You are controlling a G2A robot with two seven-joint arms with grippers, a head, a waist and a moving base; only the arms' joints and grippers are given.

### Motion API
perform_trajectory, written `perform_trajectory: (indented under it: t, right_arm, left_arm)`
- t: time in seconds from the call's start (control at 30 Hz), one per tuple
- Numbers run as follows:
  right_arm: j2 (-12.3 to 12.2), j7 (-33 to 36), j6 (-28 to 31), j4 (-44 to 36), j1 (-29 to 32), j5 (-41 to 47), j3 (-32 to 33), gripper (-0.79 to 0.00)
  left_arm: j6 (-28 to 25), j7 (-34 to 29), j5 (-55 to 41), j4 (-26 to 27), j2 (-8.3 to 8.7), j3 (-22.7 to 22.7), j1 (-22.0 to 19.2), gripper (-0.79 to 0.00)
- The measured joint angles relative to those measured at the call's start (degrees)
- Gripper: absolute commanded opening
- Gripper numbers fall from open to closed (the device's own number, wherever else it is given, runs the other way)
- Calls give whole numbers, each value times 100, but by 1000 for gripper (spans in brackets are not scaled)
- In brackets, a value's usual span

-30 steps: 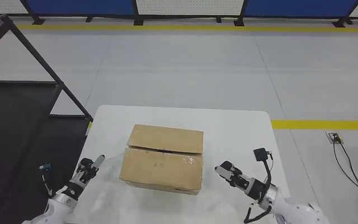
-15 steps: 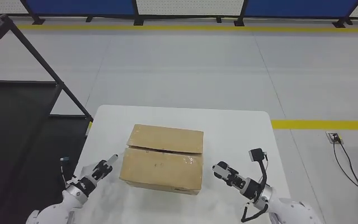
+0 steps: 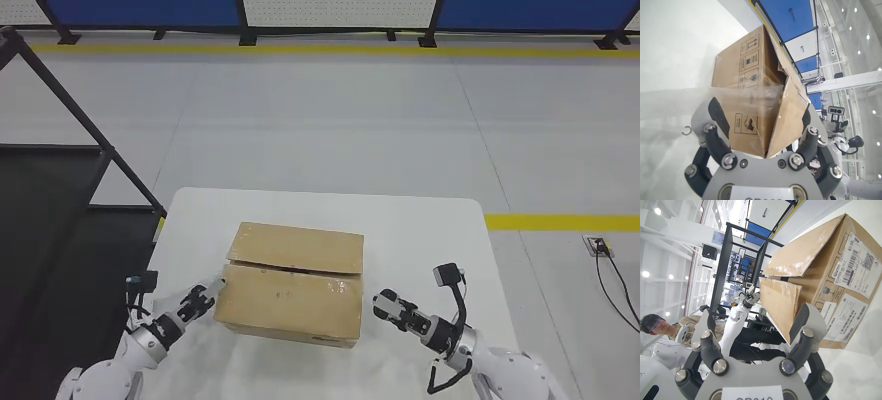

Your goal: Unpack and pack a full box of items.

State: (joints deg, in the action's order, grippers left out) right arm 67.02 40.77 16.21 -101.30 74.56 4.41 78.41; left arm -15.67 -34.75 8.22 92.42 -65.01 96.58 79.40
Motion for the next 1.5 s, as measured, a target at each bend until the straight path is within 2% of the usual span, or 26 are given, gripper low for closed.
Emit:
perform_trajectory:
  t: [0.33, 0.67, 0.83, 0.9, 0.97, 1.17, 1.5]
  right_arm:
    - [-21, 48, -24, 38, -120, 50, -10, 0]
    - [-43, 123, 10, 125, -155, 195, -16, 0]
    - [-56, 145, 29, 148, -142, 236, -11, 0]
    - [-60, 157, 29, 151, -139, 253, -14, 0]
    - [-65, 192, 33, 156, -137, 308, -22, 0]
    - [-76, 238, 90, 176, -143, 424, -30, 0]
    - [-107, 404, 262, 189, -31, 773, 40, 0]
  left_arm:
    - [17, 268, -155, 47, 45, 337, 140, 0]
    - [-100, -15, -913, 1, 89, 621, 270, 0]
    - [-123, 57, -1203, -66, 101, 764, 305, 0]
    - [-56, -101, -1493, -113, 106, 777, 306, 0]
    - [31, -526, -1798, -141, 126, 757, 294, 0]
    - [2, -1442, -2140, -187, 163, 509, 214, 0]
    - [-52, -1742, -2171, -333, 189, 162, 39, 0]
